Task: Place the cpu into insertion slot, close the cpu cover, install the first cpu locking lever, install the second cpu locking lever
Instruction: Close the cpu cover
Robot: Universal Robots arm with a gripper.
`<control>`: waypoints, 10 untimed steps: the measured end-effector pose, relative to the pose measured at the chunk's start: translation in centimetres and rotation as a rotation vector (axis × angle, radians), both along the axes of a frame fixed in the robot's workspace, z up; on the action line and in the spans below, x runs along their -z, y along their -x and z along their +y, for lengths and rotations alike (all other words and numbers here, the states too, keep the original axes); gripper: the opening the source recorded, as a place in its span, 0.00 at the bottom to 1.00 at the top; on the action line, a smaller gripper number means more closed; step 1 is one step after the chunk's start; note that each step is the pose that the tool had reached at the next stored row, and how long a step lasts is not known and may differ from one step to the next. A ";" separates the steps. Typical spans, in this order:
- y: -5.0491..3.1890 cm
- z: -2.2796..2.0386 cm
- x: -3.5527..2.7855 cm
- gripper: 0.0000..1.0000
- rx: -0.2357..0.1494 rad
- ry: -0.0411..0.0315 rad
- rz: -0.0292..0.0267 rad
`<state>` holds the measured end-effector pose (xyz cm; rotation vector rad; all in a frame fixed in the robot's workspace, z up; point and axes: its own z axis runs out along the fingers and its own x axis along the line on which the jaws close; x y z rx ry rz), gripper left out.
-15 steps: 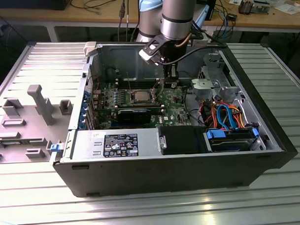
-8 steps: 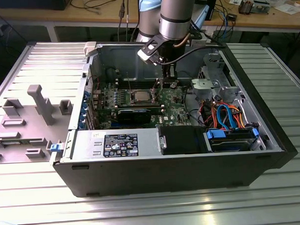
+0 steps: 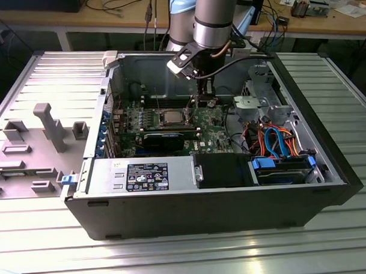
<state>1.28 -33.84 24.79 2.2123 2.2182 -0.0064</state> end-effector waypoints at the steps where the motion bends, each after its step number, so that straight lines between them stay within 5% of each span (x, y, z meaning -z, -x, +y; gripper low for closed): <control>1: 0.03 0.00 0.00 0.11 0.000 0.0000 0.0000; 10: 0.46 0.00 0.00 0.11 0.000 0.0000 0.0000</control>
